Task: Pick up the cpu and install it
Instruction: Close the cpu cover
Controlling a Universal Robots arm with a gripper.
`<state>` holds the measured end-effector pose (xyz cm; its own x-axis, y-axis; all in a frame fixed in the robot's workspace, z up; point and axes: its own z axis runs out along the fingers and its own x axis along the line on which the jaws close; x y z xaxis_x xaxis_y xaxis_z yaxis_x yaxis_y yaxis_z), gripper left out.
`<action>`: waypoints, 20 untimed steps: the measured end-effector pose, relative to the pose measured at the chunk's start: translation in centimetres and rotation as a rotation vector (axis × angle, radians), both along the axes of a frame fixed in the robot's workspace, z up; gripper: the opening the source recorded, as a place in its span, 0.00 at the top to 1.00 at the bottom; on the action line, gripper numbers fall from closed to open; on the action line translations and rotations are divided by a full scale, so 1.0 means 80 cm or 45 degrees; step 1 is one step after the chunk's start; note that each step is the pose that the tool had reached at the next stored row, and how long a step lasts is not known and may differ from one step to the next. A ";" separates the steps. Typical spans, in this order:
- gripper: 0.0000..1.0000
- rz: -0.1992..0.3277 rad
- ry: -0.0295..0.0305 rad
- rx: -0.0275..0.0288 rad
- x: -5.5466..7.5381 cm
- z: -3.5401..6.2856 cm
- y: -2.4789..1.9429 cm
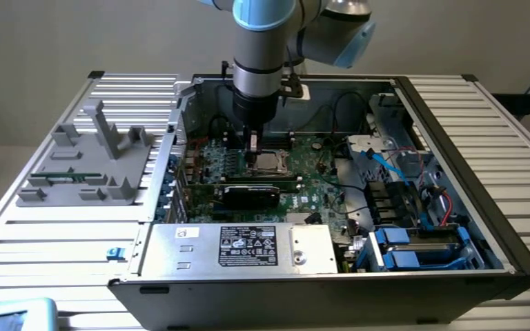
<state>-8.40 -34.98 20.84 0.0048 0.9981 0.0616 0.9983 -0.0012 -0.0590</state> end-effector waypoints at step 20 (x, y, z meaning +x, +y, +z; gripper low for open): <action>0.88 0.000 -0.0197 -0.0011 -0.019 0.002 0.0000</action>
<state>-9.89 -34.98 20.99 0.0040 0.9981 0.0608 0.9991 -0.0014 -0.0436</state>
